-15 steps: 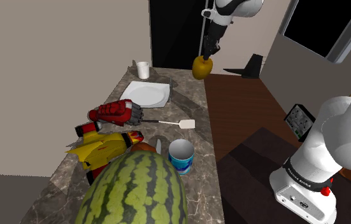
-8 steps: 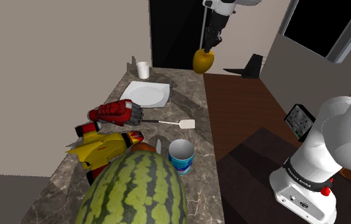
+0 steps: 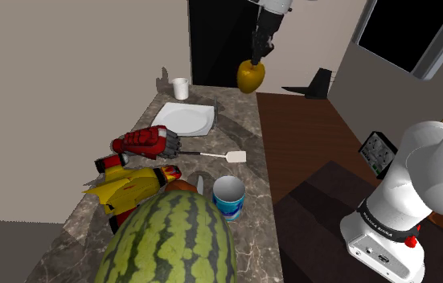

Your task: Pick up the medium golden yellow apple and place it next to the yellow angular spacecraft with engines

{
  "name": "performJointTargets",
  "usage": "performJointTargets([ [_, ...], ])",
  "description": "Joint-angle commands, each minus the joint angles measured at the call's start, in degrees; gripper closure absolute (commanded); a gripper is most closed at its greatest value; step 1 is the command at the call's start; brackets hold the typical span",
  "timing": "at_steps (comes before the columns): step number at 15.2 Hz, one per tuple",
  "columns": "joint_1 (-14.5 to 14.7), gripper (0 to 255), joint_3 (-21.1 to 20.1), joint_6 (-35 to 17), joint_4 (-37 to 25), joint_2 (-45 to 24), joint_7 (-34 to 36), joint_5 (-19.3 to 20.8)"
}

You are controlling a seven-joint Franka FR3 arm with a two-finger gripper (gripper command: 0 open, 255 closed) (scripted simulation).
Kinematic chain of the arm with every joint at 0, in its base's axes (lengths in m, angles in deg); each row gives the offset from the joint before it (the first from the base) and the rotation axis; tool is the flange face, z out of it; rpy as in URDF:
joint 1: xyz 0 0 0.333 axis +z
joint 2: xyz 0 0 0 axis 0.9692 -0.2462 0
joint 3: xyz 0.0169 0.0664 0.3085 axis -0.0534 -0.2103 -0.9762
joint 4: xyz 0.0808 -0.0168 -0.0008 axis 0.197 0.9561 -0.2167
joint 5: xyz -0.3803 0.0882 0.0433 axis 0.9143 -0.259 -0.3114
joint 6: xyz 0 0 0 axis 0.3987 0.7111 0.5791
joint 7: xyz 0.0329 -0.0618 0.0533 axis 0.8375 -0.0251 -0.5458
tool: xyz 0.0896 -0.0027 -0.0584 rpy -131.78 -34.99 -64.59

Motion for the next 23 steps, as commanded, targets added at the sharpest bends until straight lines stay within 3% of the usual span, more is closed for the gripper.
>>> performJointTargets([
  [1, 1.1, 255, -1.7, -0.5, 1.1, 0.8, 3.2, 0.8],
  [11, 6.4, 255, -10.4, -1.3, 2.5, 1.7, 18.1, 3.2],
  [20, 11.7, 255, -17.5, -0.6, -2.3, -2.8, 31.0, 4.3],
  [23, 11.7, 255, -17.5, -2.9, -0.2, -3.0, 31.0, 4.3],
])
